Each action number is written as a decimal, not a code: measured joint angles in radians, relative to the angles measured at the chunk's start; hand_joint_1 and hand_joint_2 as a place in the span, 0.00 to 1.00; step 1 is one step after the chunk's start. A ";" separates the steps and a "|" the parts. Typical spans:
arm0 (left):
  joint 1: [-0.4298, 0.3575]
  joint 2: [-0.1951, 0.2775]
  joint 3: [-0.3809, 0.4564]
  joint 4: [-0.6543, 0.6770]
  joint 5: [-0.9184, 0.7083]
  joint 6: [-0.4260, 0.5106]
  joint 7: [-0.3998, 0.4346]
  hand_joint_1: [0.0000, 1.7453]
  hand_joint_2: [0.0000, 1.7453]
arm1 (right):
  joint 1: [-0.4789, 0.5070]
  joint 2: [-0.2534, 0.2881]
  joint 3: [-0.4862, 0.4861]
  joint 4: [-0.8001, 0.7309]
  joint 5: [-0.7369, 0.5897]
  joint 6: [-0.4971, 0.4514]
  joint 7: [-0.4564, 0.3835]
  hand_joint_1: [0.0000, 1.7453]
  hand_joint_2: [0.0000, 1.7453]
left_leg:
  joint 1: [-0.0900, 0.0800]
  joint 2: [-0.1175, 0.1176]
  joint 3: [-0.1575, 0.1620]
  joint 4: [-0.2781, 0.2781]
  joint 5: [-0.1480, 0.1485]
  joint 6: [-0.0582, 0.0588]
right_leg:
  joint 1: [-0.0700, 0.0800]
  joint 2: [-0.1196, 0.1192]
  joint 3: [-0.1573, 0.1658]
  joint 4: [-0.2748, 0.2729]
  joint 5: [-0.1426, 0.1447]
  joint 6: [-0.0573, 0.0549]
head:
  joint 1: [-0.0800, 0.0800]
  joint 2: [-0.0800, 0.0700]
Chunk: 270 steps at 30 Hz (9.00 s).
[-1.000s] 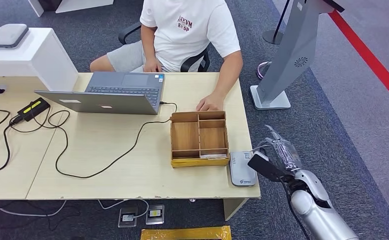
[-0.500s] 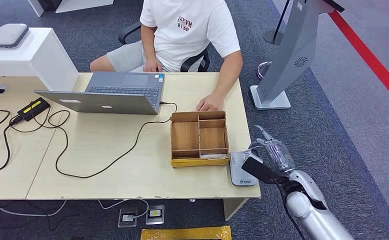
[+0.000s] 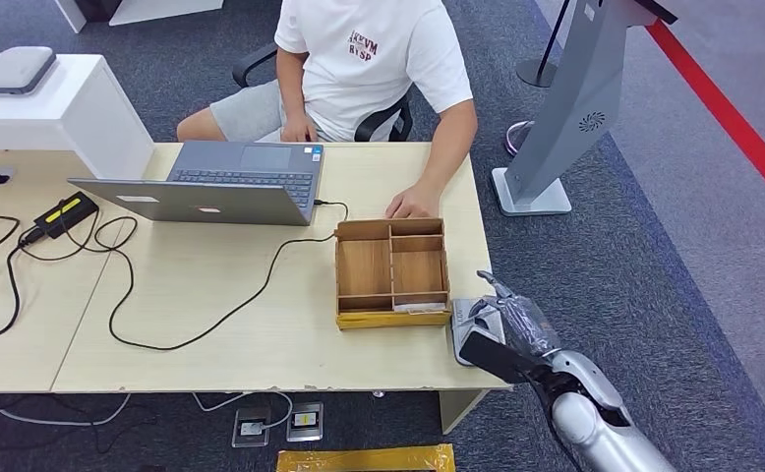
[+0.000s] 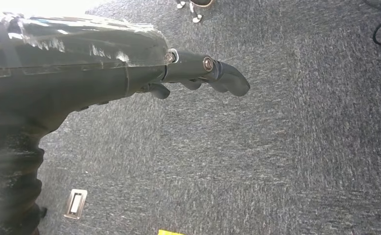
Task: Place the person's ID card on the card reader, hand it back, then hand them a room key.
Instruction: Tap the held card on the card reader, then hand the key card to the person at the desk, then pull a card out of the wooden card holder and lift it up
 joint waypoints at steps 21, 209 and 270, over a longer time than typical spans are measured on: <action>0.000 0.000 0.000 0.000 0.005 0.003 0.014 0.00 1.00 | -0.013 0.011 0.080 0.029 0.009 0.011 -0.001 1.00 1.00 | 0.000 0.000 0.000 0.000 0.000 0.000 | 0.000 0.000 0.000 0.000 0.000 0.000 | 0.000 0.000; -0.001 0.010 -0.074 0.000 -0.019 -0.010 -0.031 0.00 1.00 | -0.401 0.077 -0.082 -0.014 -0.876 0.321 0.112 0.00 1.00 | 0.000 0.003 0.000 0.001 0.002 -0.002 | 0.000 0.002 -0.002 0.002 0.003 0.000 | 0.000 0.000; -0.002 -0.002 -0.064 0.000 0.002 0.042 0.008 0.00 1.00 | -0.039 0.022 0.067 -0.374 0.343 0.093 0.219 0.00 1.00 | 0.000 0.004 -0.001 0.000 0.002 -0.002 | 0.000 0.003 -0.002 0.002 0.003 0.000 | 0.000 0.000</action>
